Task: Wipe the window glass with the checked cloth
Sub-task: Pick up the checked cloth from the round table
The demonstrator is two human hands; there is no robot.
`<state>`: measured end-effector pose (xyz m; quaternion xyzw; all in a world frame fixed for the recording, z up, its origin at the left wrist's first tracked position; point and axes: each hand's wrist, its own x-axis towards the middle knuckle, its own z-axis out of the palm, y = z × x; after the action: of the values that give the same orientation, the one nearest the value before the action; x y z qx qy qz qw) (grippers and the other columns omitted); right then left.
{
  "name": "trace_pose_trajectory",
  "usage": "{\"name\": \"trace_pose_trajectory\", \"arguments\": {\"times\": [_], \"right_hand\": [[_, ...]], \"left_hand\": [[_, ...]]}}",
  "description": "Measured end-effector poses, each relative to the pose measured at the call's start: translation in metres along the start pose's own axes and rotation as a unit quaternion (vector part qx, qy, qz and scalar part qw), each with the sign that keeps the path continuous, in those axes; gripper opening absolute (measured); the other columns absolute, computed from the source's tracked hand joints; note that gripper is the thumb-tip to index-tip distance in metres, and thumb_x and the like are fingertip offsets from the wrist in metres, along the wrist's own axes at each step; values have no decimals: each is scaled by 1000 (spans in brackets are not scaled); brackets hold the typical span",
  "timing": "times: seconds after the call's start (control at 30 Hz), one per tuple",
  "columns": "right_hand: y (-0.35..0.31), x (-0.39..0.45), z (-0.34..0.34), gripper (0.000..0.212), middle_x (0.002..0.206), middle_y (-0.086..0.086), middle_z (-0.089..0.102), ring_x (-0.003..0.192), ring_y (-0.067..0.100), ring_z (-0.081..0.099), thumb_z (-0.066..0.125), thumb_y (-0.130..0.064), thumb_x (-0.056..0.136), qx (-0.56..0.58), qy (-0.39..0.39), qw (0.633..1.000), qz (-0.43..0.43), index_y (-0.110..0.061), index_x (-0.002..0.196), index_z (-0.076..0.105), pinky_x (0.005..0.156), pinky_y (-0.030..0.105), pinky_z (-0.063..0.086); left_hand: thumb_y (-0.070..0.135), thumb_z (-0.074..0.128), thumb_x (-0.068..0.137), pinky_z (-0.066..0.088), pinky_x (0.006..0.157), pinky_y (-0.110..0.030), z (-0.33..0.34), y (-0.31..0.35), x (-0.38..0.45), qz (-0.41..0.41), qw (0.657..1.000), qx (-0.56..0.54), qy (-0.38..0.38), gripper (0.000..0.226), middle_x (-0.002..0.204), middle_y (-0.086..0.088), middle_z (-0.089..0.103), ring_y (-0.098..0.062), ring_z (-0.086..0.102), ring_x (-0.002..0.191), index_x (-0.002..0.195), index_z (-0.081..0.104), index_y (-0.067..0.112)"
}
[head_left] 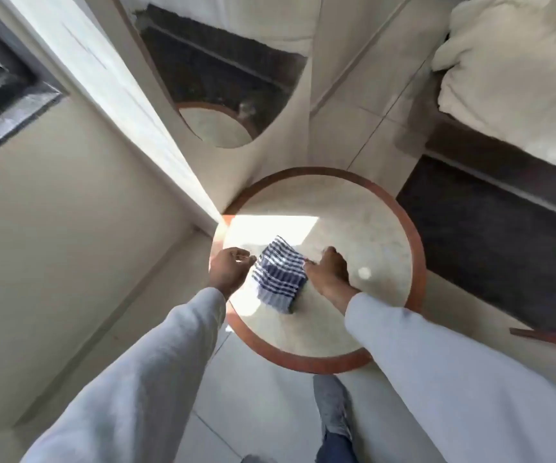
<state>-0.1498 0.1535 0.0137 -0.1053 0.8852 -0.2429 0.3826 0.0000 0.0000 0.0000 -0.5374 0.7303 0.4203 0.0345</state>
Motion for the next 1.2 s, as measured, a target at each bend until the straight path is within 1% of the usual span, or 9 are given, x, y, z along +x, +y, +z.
{"name": "trace_pose_trajectory", "arguments": {"times": [0.13, 0.23, 0.3, 0.47, 0.63, 0.77, 0.9, 1.07, 1.2], "right_hand": [[27, 36, 55, 50, 150, 24, 64, 138, 41, 64, 68, -21, 100, 49, 4, 993, 105, 1, 144, 58, 110, 41, 54], [38, 50, 89, 72, 159, 26, 54, 147, 42, 57, 72, -31, 102, 77, 22, 985, 154, 5, 155, 41, 117, 44, 48], [41, 58, 104, 74, 154, 28, 58, 142, 45, 60, 78, -33, 98, 94, 56, 981, 162, 7, 152, 45, 113, 47, 51], [33, 71, 117, 47, 127, 27, 78, 118, 44, 76, 81, -21, 91, 167, 74, 967, 180, 8, 127, 73, 100, 49, 65], [8, 65, 112, 32, 112, 17, 83, 103, 38, 77, 75, -27, 93, 261, 69, 956, 117, -7, 117, 80, 97, 51, 66], [-32, 41, 84, 22, 117, 11, 80, 106, 33, 76, 65, -24, 102, 317, 45, 947, 32, -14, 120, 72, 101, 49, 64], [-96, -2, 40, 18, 119, 12, 79, 108, 33, 76, 63, -21, 108, 304, -2, 950, -74, -12, 122, 68, 102, 53, 63], [-195, -89, -31, 21, 119, 11, 81, 100, 21, 78, 64, -8, 105, 324, -70, 927, -176, -10, 125, 70, 74, 24, 64], [-268, -179, -88, 13, 115, 19, 83, 100, 30, 81, 66, -4, 104, 340, -104, 904, -236, -9, 114, 72, 87, 48, 67]], "left_hand": [[29, 79, 104, 60, 112, -50, 35, -38, 43, -88, 993, -72, -25, 40, 132, -18, 78, -37, 73, 123, 132, 74, 2], [33, 82, 100, 61, 83, -35, 59, -55, 61, -82, 993, -82, -5, 30, 125, -11, 77, -26, 71, 107, 121, 72, 13], [38, 86, 96, 56, 75, -30, 71, -60, 68, -72, 993, -94, 12, 34, 119, -7, 75, -22, 69, 102, 116, 68, 17], [36, 85, 97, 58, 87, -39, 90, -64, 80, -32, 998, -47, 0, 27, 100, -3, 75, -24, 69, 94, 108, 76, 13], [37, 75, 105, 42, 69, -34, 75, -59, 74, 33, 998, -54, -2, 28, 89, 2, 62, -19, 55, 83, 91, 55, 22], [39, 74, 107, 50, 70, -25, 16, -41, 52, 44, 986, -157, 41, 25, 91, 6, 71, -11, 64, 82, 94, 57, 26], [23, 76, 107, 62, 87, -31, -74, -4, 16, 98, 964, -233, 84, 2, 102, 1, 86, -13, 78, 92, 105, 76, 22], [5, 70, 108, 62, 81, -16, -200, 59, -54, 137, 942, -289, 106, 16, 99, 8, 89, -6, 80, 91, 110, 80, 17], [6, 71, 108, 62, 83, -16, -288, 103, -133, 167, 924, -302, 165, 16, 106, 4, 90, -7, 81, 96, 113, 82, 16]]}}
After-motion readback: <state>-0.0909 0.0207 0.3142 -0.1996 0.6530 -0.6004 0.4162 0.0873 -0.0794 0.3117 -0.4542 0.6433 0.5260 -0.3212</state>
